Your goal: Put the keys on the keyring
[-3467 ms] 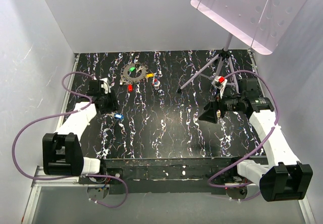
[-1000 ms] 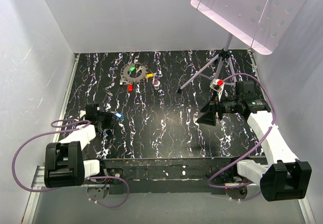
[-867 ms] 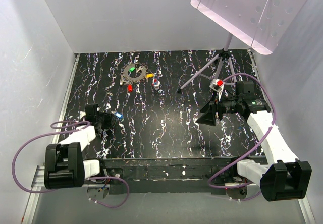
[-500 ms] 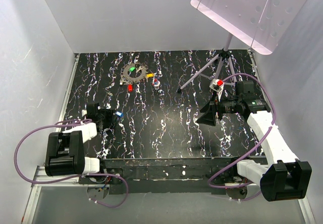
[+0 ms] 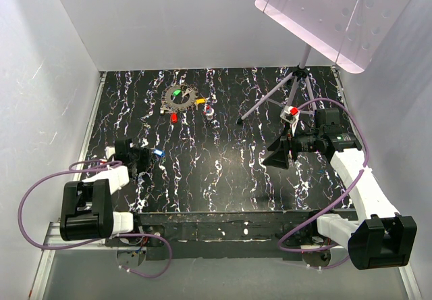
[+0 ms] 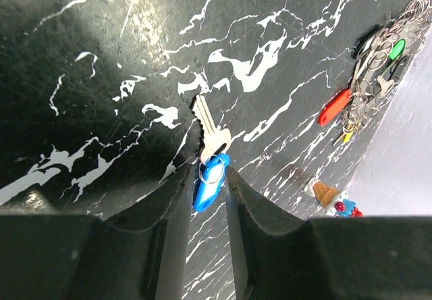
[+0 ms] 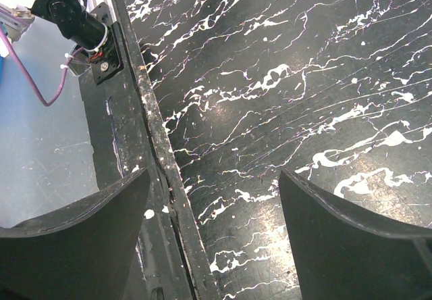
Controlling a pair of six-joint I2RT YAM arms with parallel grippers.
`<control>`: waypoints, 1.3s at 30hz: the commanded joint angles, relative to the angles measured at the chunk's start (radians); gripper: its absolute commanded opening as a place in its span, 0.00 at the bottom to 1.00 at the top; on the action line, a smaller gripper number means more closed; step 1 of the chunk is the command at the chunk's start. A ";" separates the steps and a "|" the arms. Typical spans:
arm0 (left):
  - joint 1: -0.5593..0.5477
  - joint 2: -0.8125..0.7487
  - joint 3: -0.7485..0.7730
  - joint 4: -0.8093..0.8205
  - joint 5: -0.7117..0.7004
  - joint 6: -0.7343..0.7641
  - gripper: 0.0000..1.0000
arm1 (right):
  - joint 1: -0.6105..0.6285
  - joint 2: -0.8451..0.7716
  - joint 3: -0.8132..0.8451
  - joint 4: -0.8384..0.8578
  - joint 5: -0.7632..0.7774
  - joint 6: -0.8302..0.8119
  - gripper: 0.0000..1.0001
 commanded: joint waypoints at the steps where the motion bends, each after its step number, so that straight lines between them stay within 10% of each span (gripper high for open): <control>1: 0.016 -0.003 -0.004 -0.036 -0.062 0.068 0.25 | 0.005 -0.007 0.019 -0.005 -0.028 -0.020 0.86; 20: 0.021 -0.013 -0.069 -0.007 0.063 -0.009 0.36 | 0.007 -0.005 0.023 -0.014 -0.030 -0.024 0.86; 39: 0.043 0.073 -0.018 0.051 0.018 0.048 0.23 | 0.009 -0.005 0.026 -0.019 -0.028 -0.029 0.86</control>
